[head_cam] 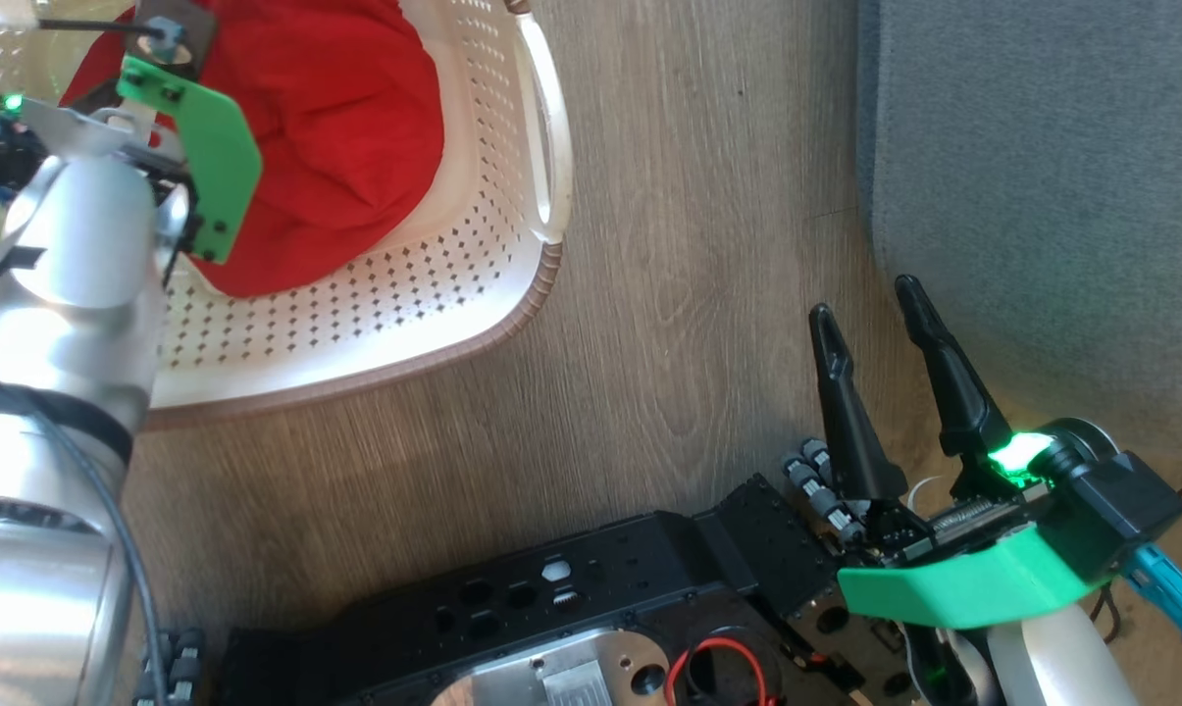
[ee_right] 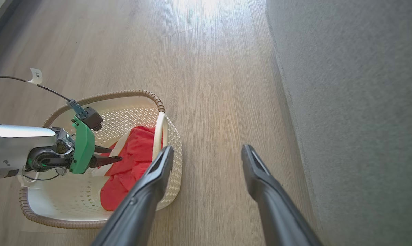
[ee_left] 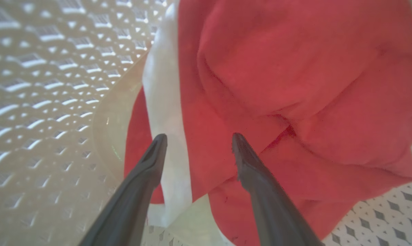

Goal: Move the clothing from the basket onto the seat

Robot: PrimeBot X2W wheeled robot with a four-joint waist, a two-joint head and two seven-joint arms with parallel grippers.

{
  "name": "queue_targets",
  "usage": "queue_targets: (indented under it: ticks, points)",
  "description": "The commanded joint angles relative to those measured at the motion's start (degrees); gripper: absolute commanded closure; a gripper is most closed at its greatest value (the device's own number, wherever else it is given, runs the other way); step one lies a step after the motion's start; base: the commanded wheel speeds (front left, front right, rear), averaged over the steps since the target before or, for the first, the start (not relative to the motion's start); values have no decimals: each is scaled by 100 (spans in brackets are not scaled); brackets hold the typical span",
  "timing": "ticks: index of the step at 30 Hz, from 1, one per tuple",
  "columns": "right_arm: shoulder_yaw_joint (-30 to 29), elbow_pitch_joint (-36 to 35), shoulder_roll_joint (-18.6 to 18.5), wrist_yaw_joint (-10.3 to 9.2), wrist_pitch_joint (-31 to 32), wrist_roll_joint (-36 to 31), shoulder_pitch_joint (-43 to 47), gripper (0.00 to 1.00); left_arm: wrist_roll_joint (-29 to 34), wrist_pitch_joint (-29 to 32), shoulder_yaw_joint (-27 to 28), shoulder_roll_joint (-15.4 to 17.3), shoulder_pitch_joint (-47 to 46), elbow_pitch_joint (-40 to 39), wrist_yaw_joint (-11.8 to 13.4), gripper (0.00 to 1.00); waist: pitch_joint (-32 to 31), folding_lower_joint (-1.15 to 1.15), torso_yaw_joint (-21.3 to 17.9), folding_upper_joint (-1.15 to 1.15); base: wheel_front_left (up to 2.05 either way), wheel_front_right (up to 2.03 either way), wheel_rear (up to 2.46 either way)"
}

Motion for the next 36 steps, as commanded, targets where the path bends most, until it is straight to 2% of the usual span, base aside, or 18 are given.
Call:
queue_targets:
  ticks: [1, 3, 6, 15, 21, 24, 28, 36]
  points:
    - [134, -126, -35, -1, 4, -34, 273, 0, -15, 2, 49, 236, 177, -56, 50, 0, 7, 0, 9, 0, 0, 0, 0]
    - [147, -123, -35, -1, 4, -36, 237, 0, 28, 4, -11, 267, 154, -55, 120, 0, 16, 0, 35, 0, 0, 0, 0]
    - [166, -118, -35, -1, 4, -40, 199, 0, 71, -11, -109, 250, 126, -55, 89, 0, 27, 0, 66, 0, 0, 0, 0]
    - [103, -60, -35, -1, 4, -56, 118, 0, 486, -533, -814, -83, 42, -55, -471, 0, 47, 0, 130, 0, 0, 0, 0]
    - [99, -10, -35, -1, 4, 24, 36, 0, 724, -872, -1304, -307, 104, -55, -691, 0, 30, 0, 126, 0, 0, 0, 0]
    - [91, 13, -35, -1, 4, 60, 20, 0, 889, -1131, -1617, -366, 126, -55, -741, 0, 18, 0, 109, 0, 0, 0, 0]
    - [81, 21, -35, -1, 4, 89, 15, 0, 1053, -1187, -2021, -427, 232, -55, -768, 0, -5, 0, 111, 0, 0, 0, 0]
    - [105, 32, -35, -1, 4, 77, 38, 0, 618, -1107, -2590, -520, 429, -55, -773, 0, -26, 0, 111, 0, 0, 0, 0]
